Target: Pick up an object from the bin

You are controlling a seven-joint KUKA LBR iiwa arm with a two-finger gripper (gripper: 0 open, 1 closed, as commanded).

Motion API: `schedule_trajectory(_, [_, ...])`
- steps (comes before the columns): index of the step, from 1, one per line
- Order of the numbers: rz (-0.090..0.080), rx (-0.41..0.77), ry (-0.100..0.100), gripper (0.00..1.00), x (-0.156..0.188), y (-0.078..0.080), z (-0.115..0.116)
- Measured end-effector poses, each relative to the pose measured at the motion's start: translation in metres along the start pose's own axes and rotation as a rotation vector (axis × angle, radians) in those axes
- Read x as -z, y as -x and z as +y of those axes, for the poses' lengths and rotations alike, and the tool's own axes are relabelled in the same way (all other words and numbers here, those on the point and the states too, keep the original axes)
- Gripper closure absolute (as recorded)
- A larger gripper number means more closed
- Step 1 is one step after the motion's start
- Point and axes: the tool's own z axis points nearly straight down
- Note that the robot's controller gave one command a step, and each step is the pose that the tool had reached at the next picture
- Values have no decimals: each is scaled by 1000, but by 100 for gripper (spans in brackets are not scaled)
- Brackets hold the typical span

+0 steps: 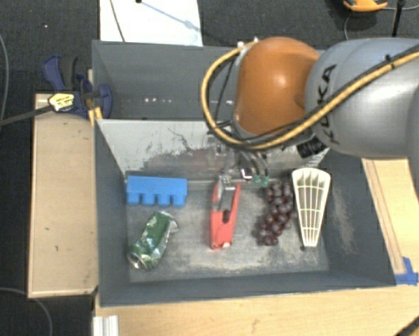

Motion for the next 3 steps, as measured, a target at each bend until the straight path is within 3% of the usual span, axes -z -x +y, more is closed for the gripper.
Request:
schedule_trajectory(1, [-8,-3,1,0,5,2,-1])
schedule_trajectory(2, [-10,75,1,0,-54,4,39])
schedule_trajectory(3, [-4,309,-1,0,-62,-29,71])
